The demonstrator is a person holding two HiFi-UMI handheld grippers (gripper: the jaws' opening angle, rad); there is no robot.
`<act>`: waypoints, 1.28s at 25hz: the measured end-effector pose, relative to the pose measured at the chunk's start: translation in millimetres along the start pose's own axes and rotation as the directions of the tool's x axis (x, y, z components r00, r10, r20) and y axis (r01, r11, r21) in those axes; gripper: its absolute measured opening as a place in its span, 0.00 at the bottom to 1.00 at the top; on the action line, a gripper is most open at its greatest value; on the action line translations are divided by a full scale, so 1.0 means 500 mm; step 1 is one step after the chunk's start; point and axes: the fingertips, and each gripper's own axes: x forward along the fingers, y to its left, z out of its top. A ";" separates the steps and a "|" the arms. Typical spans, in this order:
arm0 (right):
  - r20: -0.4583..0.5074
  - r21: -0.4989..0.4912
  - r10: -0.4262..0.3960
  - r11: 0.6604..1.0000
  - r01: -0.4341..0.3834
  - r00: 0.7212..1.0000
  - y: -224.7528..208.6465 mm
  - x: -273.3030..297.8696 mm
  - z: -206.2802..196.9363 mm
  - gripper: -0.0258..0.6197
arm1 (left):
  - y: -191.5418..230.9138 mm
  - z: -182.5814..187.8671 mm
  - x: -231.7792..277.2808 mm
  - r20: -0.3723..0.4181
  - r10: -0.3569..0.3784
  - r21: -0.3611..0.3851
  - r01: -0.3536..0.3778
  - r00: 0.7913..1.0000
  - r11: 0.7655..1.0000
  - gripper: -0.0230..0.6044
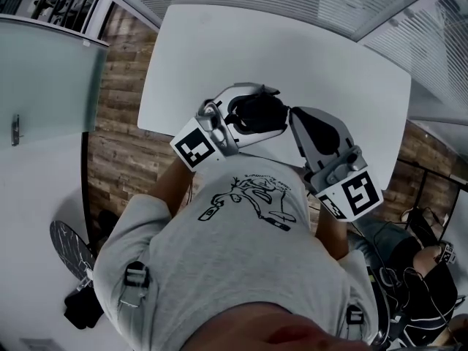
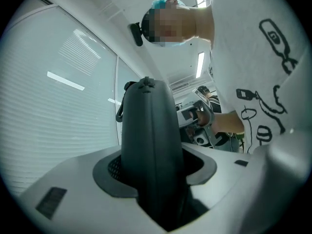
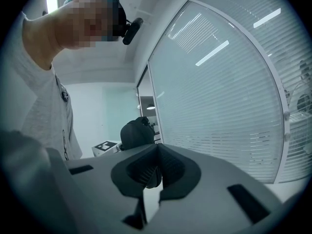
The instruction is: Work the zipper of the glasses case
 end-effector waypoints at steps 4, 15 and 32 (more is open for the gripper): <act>-0.016 -0.001 0.022 1.000 -0.022 1.000 0.040 0.009 0.003 0.05 | -0.016 0.025 -0.034 0.048 -0.012 -0.054 0.014 0.999 0.998 0.44; -0.029 0.022 0.072 0.997 -0.071 0.997 0.064 0.001 -0.009 0.05 | -0.029 0.090 -0.049 0.228 -0.078 -0.155 0.116 0.971 0.981 0.44; -0.052 0.058 0.100 0.994 -0.097 0.994 0.054 0.022 -0.024 0.05 | 0.024 0.153 -0.064 0.407 -0.047 -0.263 0.166 0.912 0.950 0.44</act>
